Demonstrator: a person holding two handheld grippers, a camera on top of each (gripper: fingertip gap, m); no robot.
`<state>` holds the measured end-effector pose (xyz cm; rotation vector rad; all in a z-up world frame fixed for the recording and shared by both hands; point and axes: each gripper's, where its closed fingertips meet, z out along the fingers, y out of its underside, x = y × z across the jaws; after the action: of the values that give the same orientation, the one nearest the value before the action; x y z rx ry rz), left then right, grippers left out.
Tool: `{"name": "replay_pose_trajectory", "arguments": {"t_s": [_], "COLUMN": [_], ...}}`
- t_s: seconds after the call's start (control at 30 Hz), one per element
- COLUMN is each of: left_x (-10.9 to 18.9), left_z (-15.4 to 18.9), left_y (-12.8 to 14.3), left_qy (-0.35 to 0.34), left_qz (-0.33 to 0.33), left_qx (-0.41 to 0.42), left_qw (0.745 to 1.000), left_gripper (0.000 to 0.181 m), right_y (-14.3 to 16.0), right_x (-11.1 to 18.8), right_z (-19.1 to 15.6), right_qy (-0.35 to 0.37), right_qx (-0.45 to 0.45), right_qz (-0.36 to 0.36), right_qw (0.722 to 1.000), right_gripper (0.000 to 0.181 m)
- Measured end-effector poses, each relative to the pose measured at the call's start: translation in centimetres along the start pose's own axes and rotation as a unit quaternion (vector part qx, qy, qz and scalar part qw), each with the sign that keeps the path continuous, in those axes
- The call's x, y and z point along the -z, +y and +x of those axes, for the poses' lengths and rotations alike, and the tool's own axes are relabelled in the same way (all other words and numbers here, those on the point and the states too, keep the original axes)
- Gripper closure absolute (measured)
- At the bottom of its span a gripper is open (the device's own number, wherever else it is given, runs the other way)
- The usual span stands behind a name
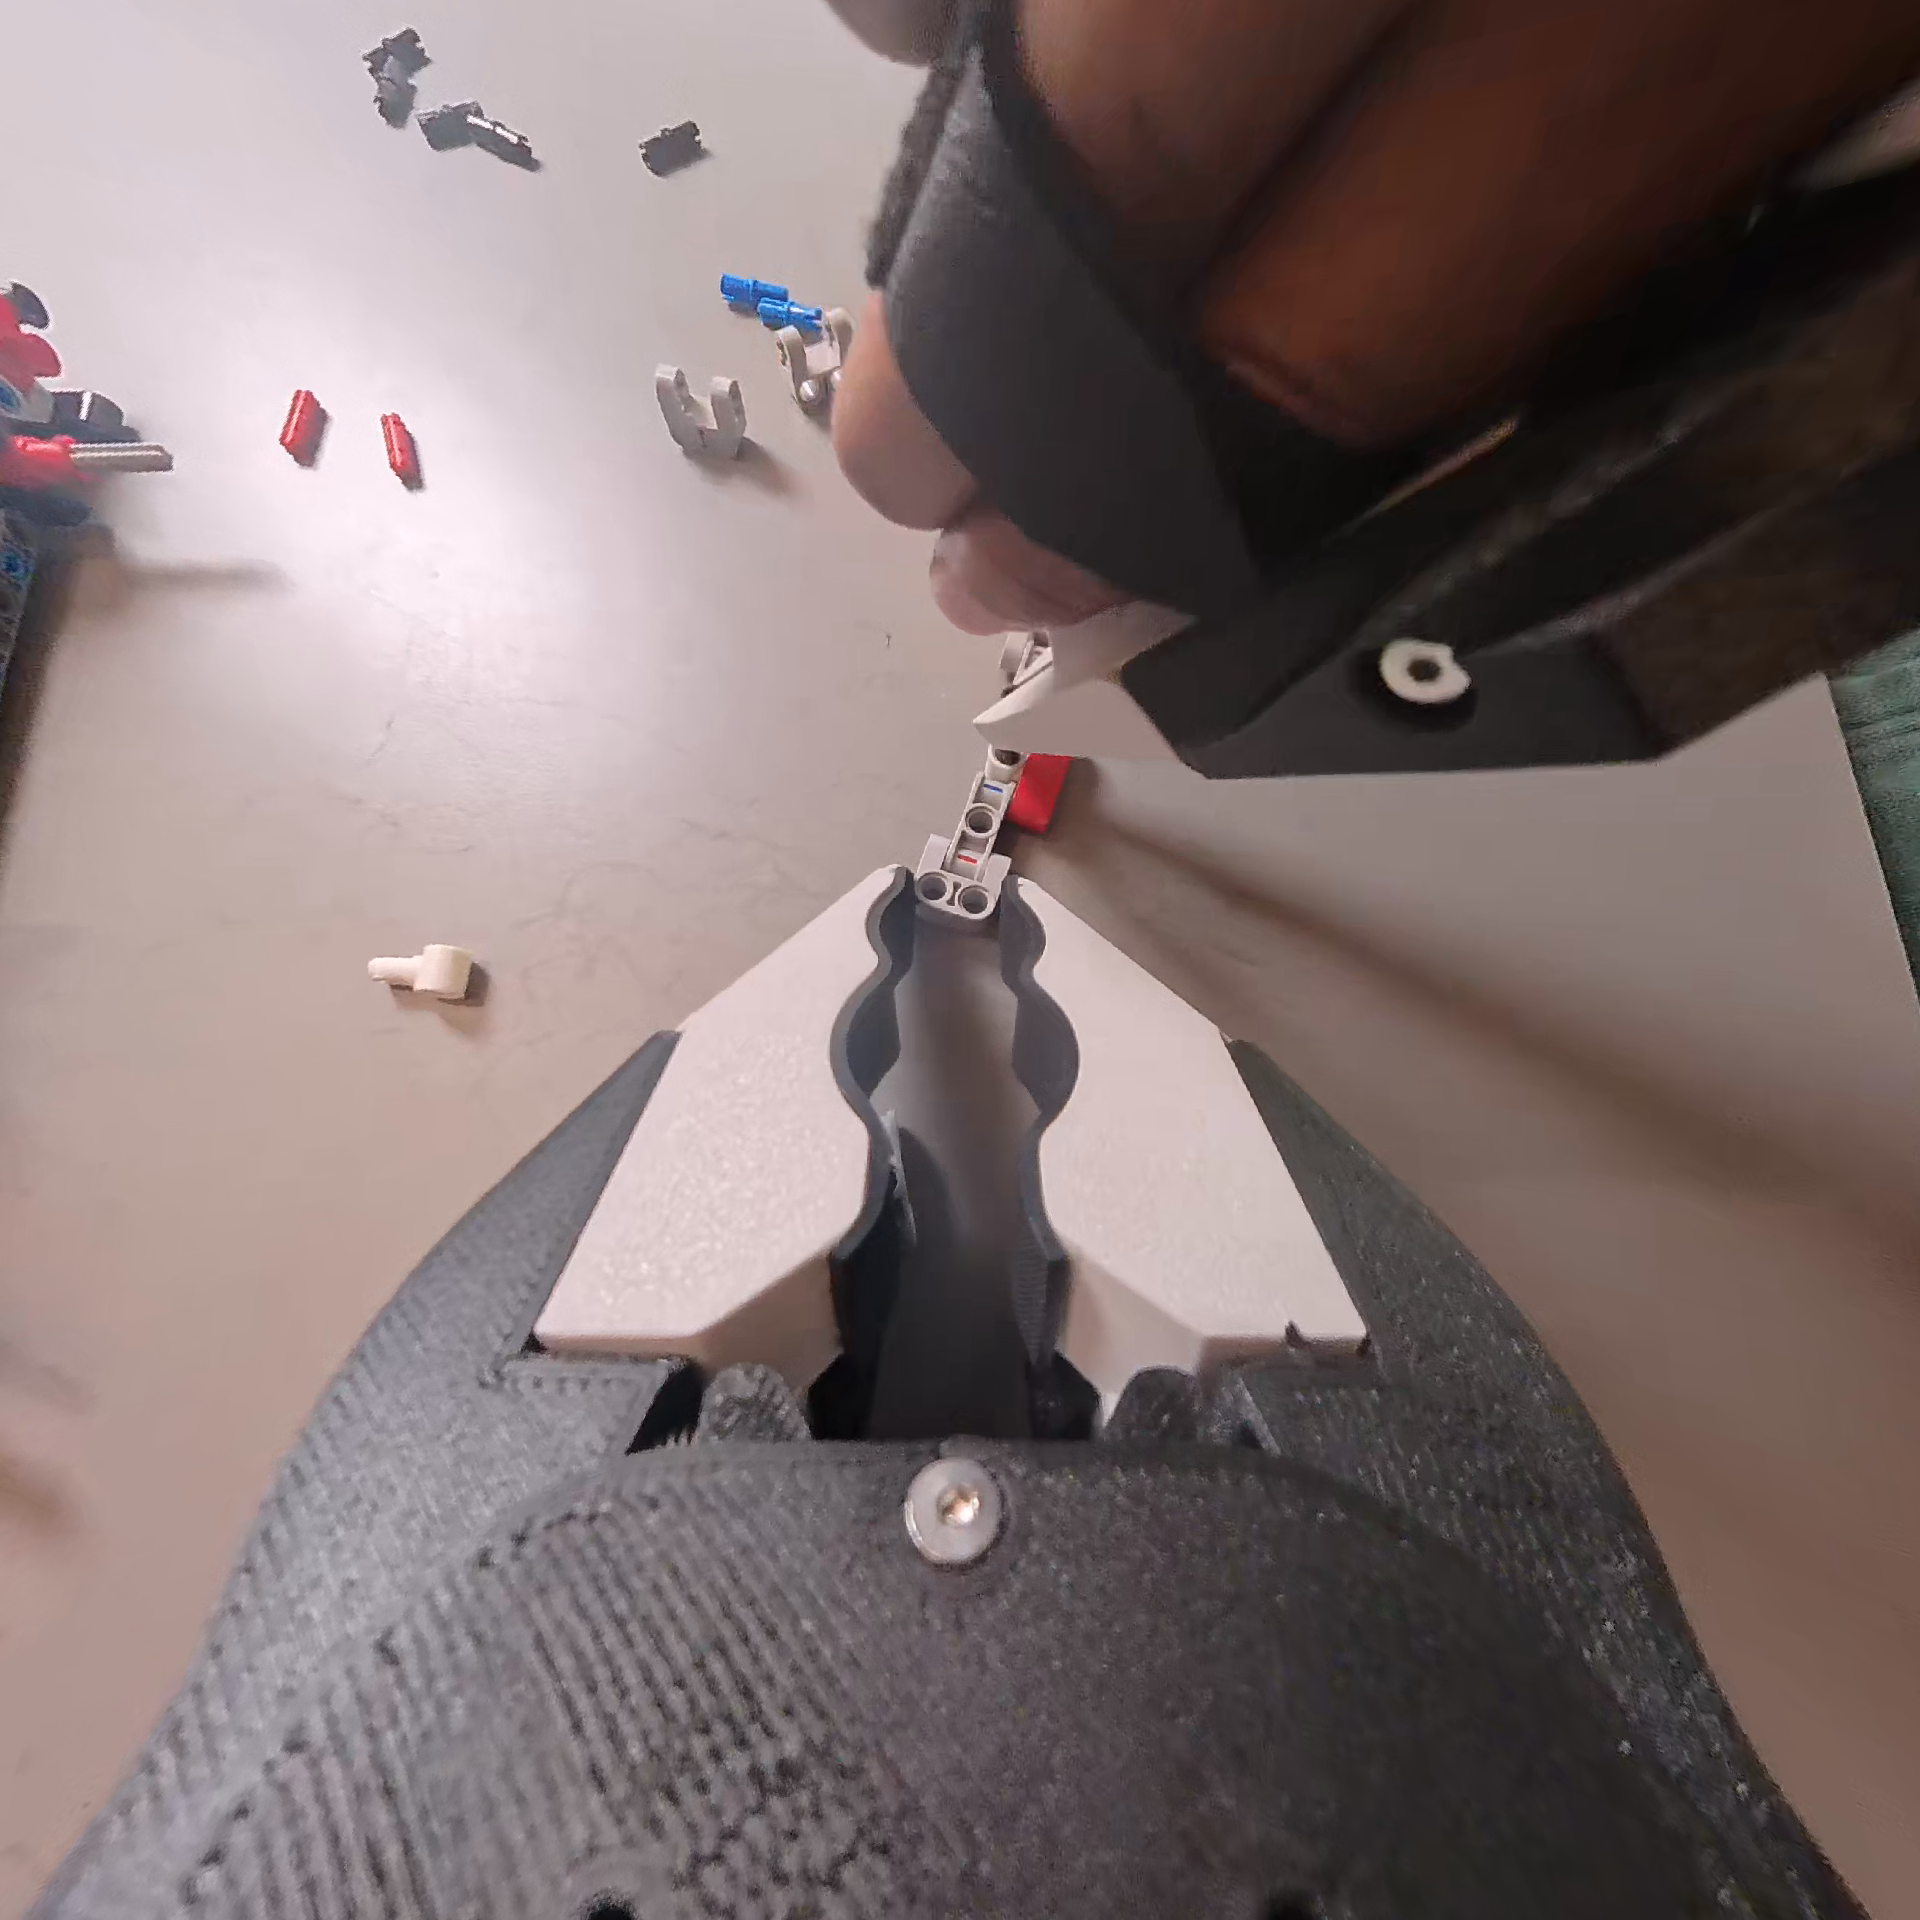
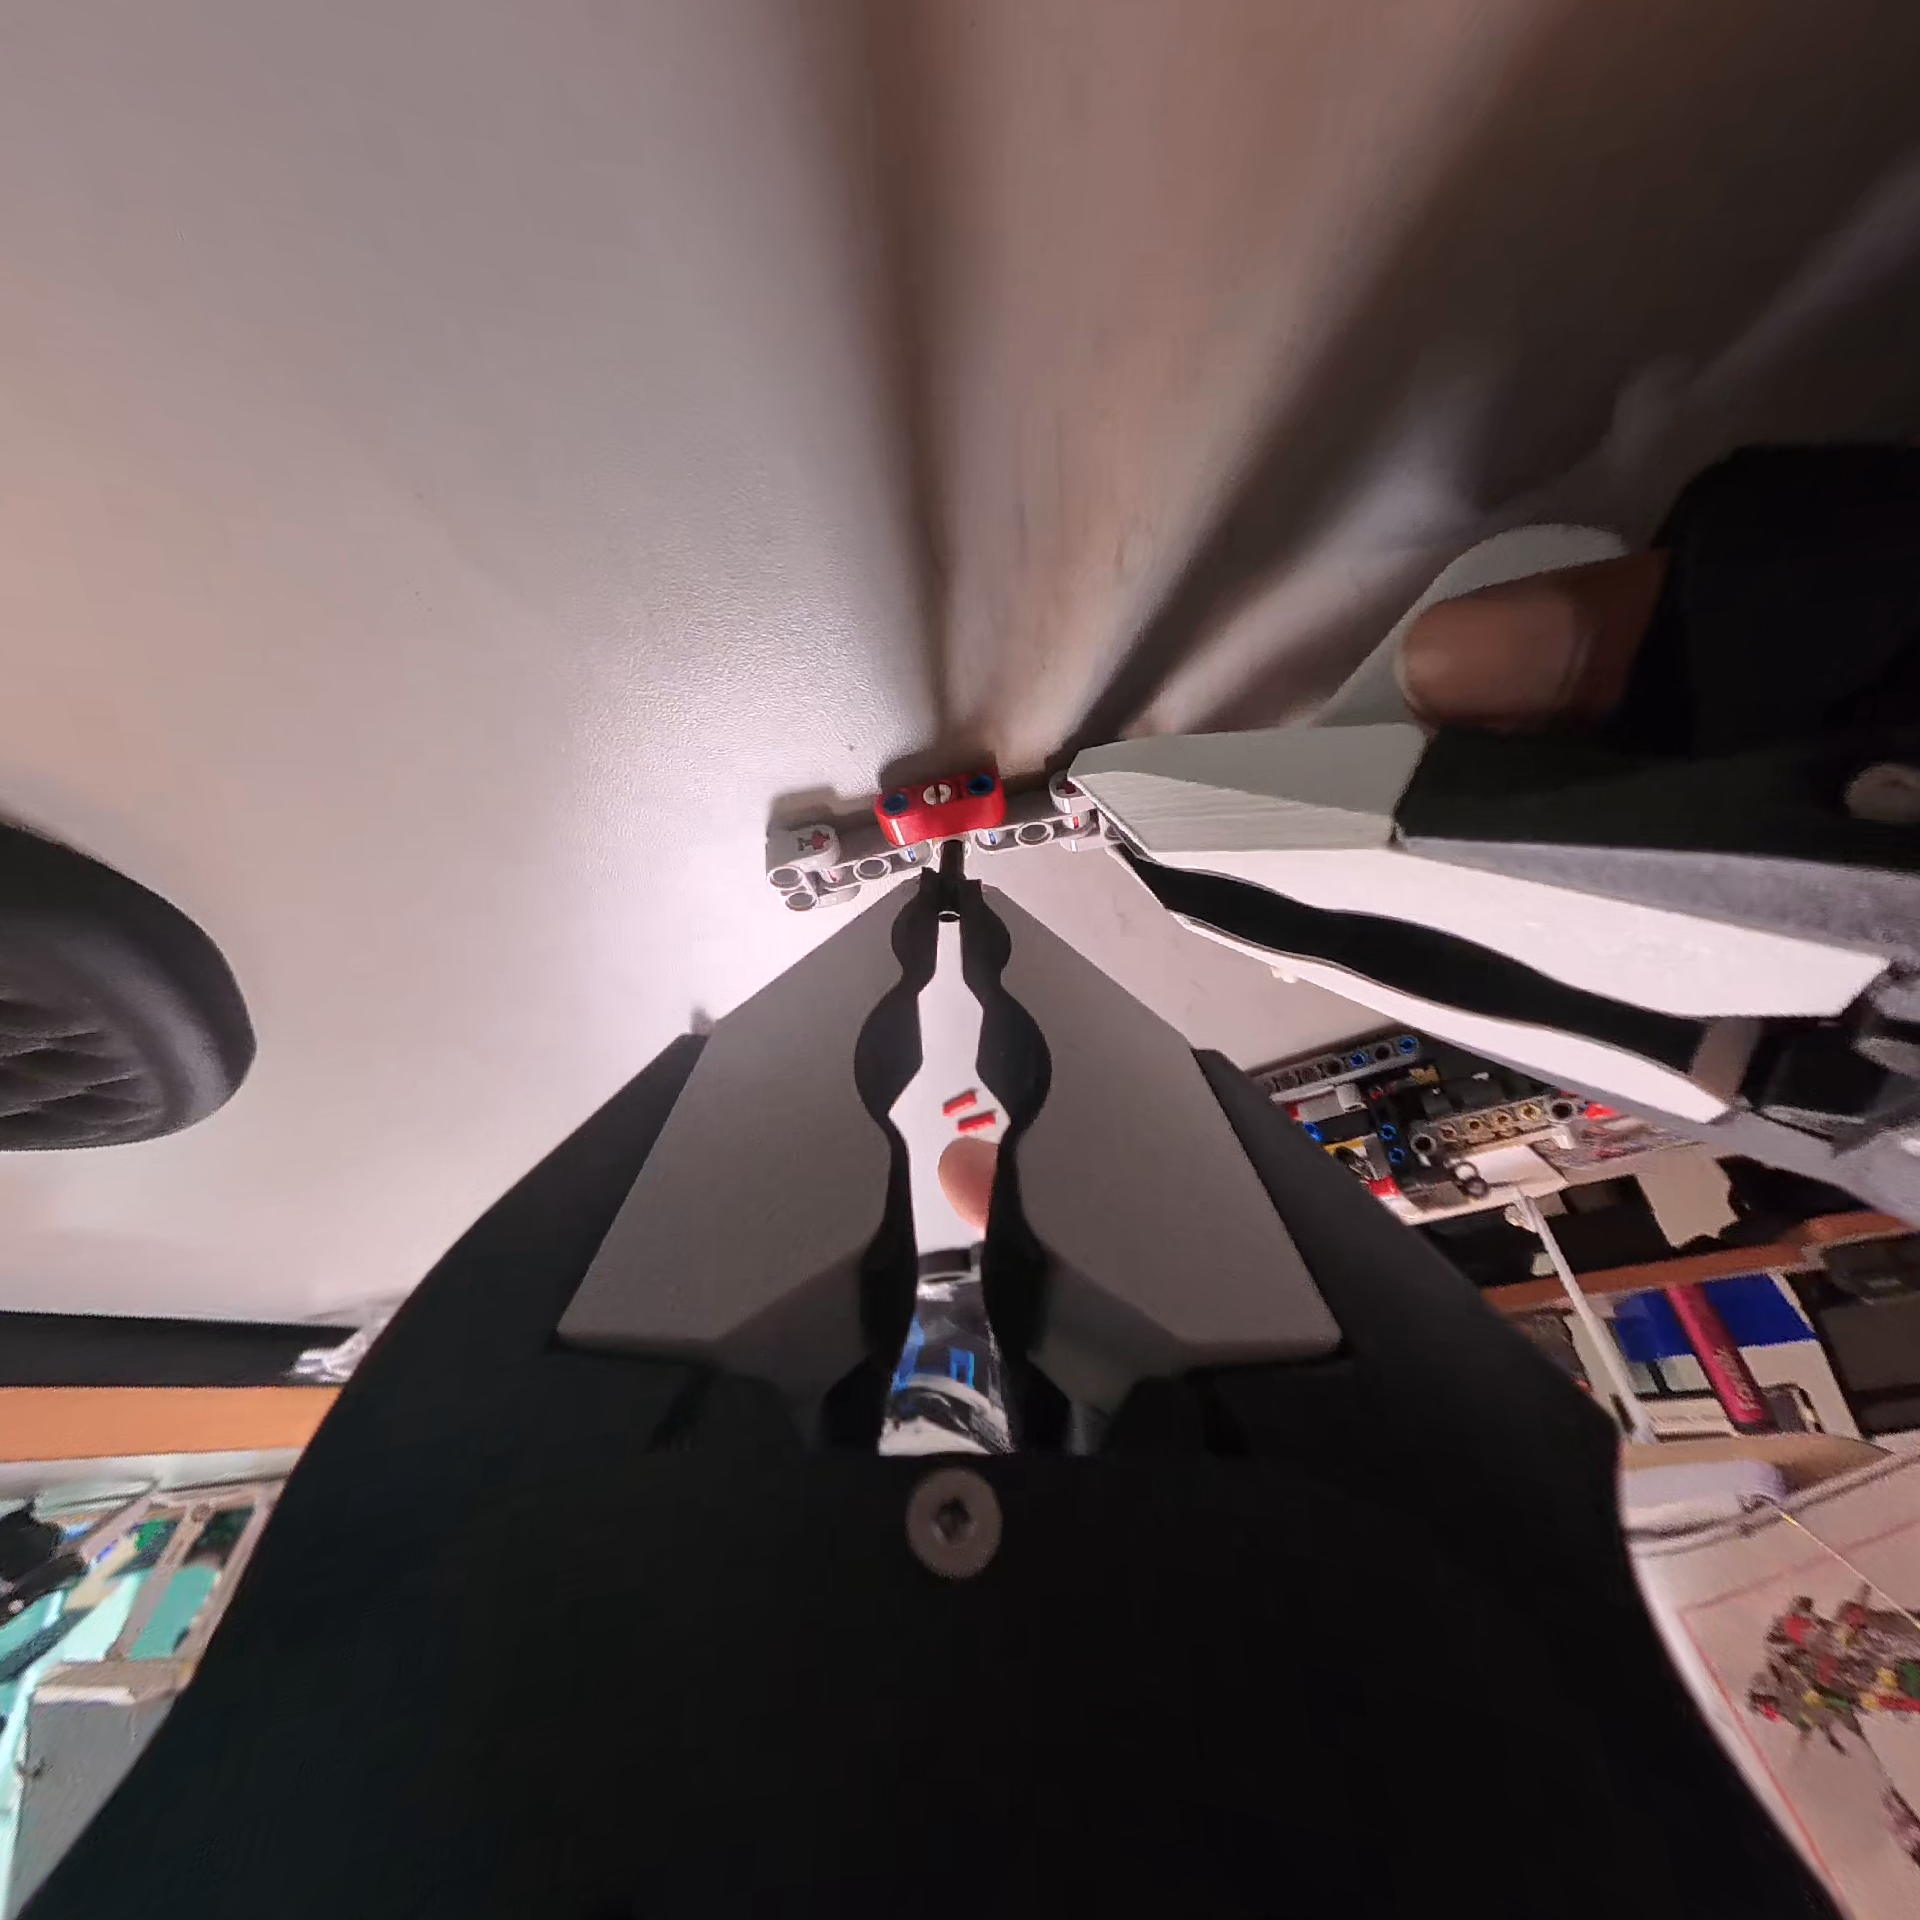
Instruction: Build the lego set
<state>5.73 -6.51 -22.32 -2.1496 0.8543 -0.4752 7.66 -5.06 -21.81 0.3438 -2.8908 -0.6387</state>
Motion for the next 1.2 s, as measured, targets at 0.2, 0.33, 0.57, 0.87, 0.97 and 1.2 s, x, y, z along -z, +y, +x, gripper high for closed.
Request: {"name": "replay_pose_trajectory", "arguments": {"t_s": [0.2,0.33,0.57,0.87,0.97,1.2], "left_x": [-0.1,-0.1,-0.2,0.4,1.5,6.7], "left_z": [-0.3,-0.3,-0.3,0.0,0.4,1.6], "left_y": [-0.2,-0.1,-0.1,0.0,-1.2,-7.5], "left_qy": [-0.012,-0.021,-0.036,-0.018,0.004,0.063], "left_qz": [0.001,-0.001,-0.002,0.011,0.056,0.274], "left_qx": [0.019,0.019,0.013,0.022,0.031,0.048], "left_qw": [1.000,1.000,0.999,1.000,0.998,0.959], "left_gripper": [0.167,0.167,0.166,0.164,0.161,0.154], "right_y": [0.5,0.4,-1.8,-1.8,-0.4,3.4], "right_x": [-0.2,-0.2,-0.5,4.7,7.2,11.5], "right_z": [0.1,0.2,-0.2,2.4,3.6,3.9], "right_qy": [0.004,0.004,-0.030,0.015,0.047,0.146], "right_qx": [0.048,0.055,-0.004,-0.393,-0.515,-0.586], "right_qz": [-0.081,-0.081,0.024,0.364,0.515,0.705], "right_qw": [0.996,0.995,0.999,0.844,0.684,0.372], "right_gripper": [0.179,0.179,0.180,0.179,0.179,0.179]}}
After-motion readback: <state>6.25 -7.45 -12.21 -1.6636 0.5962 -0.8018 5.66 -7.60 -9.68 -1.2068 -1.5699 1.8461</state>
